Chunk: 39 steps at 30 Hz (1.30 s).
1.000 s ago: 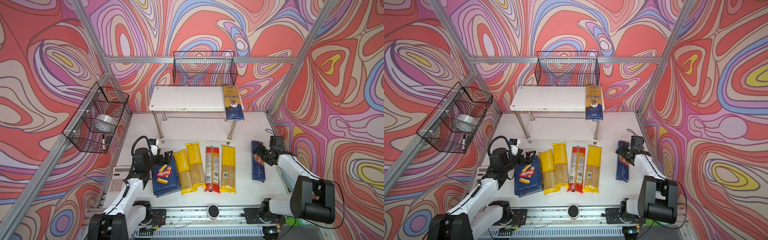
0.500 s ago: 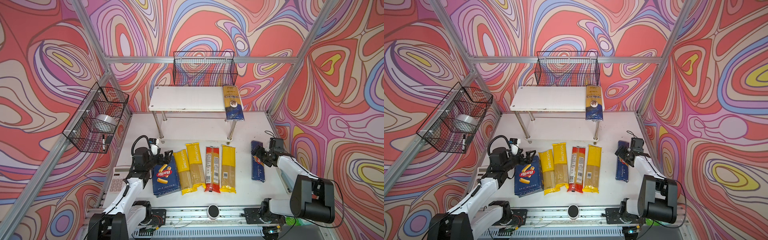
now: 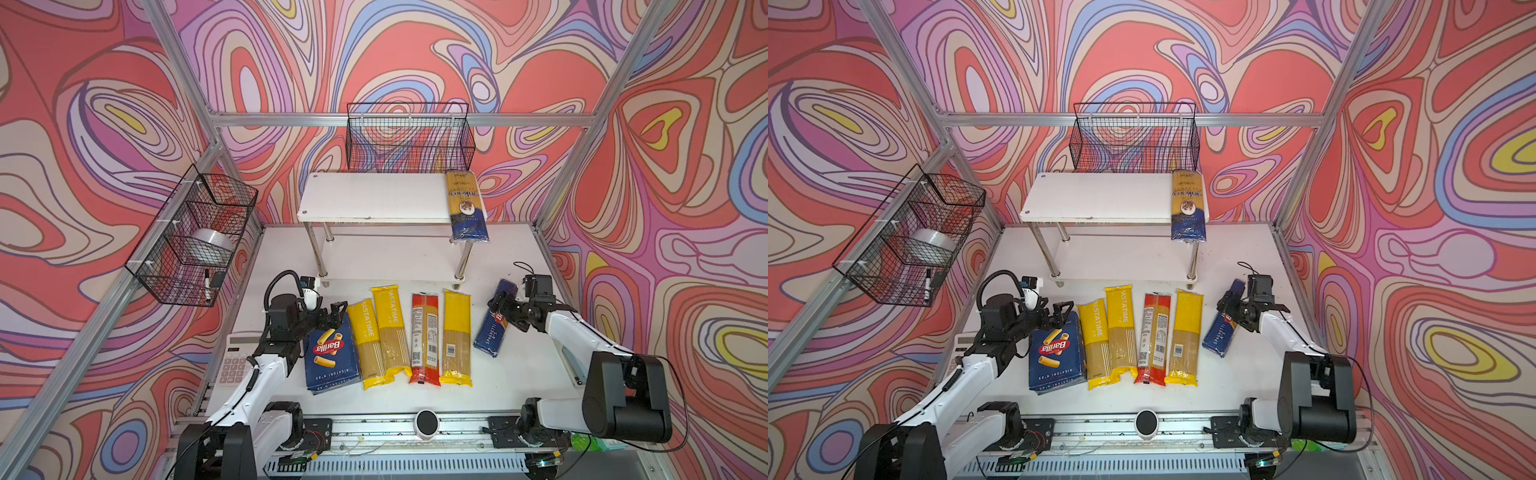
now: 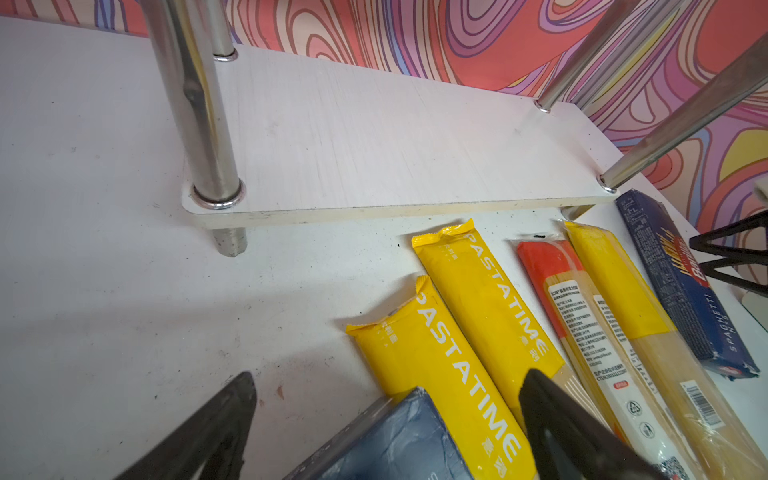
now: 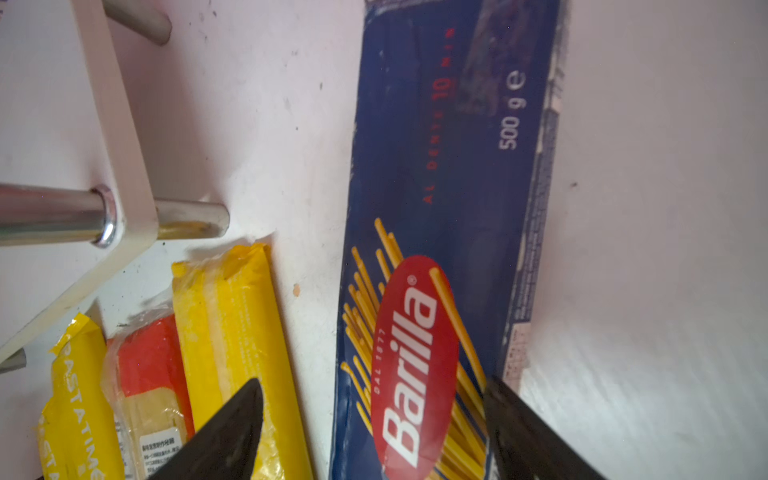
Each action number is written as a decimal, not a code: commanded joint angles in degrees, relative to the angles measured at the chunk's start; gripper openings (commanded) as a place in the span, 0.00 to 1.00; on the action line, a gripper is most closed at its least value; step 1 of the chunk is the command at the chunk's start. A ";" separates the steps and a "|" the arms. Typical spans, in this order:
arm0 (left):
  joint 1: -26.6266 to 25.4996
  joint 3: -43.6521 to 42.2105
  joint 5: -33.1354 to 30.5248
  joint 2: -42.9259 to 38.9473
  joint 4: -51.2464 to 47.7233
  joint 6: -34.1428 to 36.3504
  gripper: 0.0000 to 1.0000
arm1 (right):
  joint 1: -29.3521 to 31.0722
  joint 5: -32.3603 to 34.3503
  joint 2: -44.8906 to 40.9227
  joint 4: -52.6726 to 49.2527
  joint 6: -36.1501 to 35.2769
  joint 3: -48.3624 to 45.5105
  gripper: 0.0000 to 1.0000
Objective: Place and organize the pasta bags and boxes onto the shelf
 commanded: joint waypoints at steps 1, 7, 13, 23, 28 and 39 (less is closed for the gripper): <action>-0.87 1.76 0.54 -0.01 -0.27 1.38 1.00 | 1.64 6.00 -0.91 -6.33 -0.37 3.11 0.85; -8.28 2.54 0.77 1.35 1.25 0.88 1.00 | 4.48 13.50 -6.50 -12.66 1.10 5.49 0.86; -13.65 1.53 3.42 5.81 6.37 -0.37 1.00 | 6.31 14.08 -8.69 -10.56 5.61 0.83 0.87; -13.77 -0.34 3.51 6.61 9.87 -0.54 1.00 | 8.96 14.69 -4.11 -8.64 8.02 0.99 0.91; -13.79 -0.58 2.61 5.99 9.23 -0.23 1.00 | 9.85 15.94 0.01 -10.33 8.06 2.57 0.91; -13.78 -0.75 1.41 6.13 8.96 0.00 1.00 | 12.03 17.88 1.88 -9.02 10.26 2.61 0.91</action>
